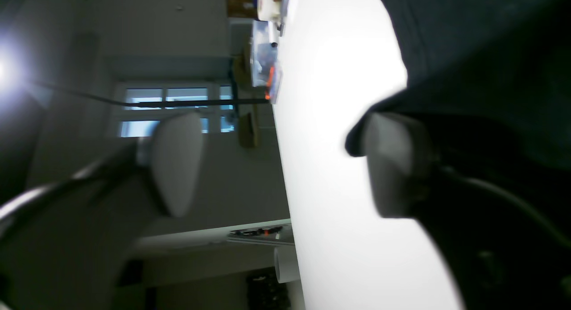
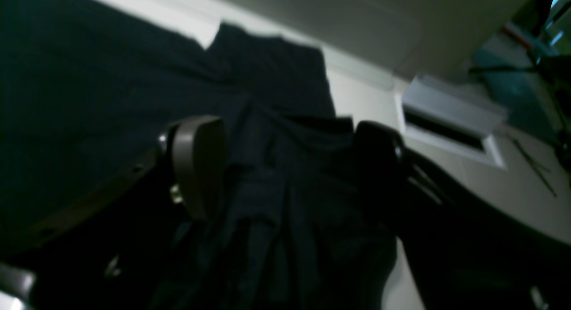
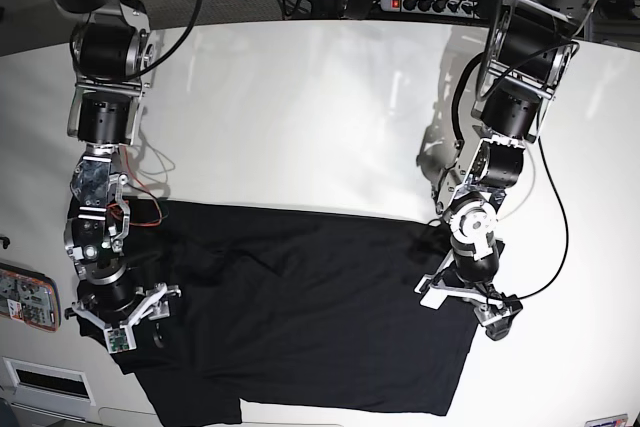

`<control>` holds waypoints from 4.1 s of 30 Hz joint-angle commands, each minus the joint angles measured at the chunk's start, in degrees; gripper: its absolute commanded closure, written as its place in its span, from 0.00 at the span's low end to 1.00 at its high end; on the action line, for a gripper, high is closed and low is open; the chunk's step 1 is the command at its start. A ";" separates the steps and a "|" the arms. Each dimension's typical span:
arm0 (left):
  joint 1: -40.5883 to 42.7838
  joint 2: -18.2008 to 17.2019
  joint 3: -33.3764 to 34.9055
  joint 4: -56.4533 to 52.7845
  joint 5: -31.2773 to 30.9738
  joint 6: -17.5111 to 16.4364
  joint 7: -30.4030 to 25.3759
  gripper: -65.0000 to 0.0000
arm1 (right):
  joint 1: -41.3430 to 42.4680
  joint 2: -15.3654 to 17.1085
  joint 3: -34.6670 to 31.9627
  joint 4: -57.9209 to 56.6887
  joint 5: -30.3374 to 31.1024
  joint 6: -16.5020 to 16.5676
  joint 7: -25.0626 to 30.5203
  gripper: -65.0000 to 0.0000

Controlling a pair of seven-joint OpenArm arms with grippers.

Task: Fold the T-shirt properly
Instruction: 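Release the shirt and raise both grippers back toward the collar, then grasp the shirt edge with both grippers and pull it back flat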

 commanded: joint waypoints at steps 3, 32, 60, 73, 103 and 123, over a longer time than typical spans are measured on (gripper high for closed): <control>-3.00 -0.35 -0.42 0.87 0.99 1.33 -0.16 0.00 | 0.88 0.61 0.42 0.76 0.75 -0.36 1.09 0.34; 4.74 6.42 -17.30 23.29 -48.59 0.97 6.26 0.00 | -7.74 0.61 3.15 3.23 19.21 -0.28 -7.88 0.33; 8.17 -2.46 -5.87 -1.85 -68.29 0.97 -8.16 0.00 | -14.42 0.61 2.97 -18.84 19.56 -0.28 4.43 0.34; 14.41 -8.35 -5.70 0.78 -74.27 0.97 -7.98 0.00 | -20.49 0.61 2.79 -8.20 19.56 -0.28 2.67 0.34; 25.49 -12.83 -17.48 36.12 -75.94 1.15 7.23 0.00 | -31.12 0.70 7.45 20.63 19.65 -0.19 -11.75 0.34; 3.16 -8.96 -0.51 12.39 -75.85 0.89 -1.39 0.00 | -8.44 0.70 7.98 2.43 19.48 -0.19 -16.85 0.34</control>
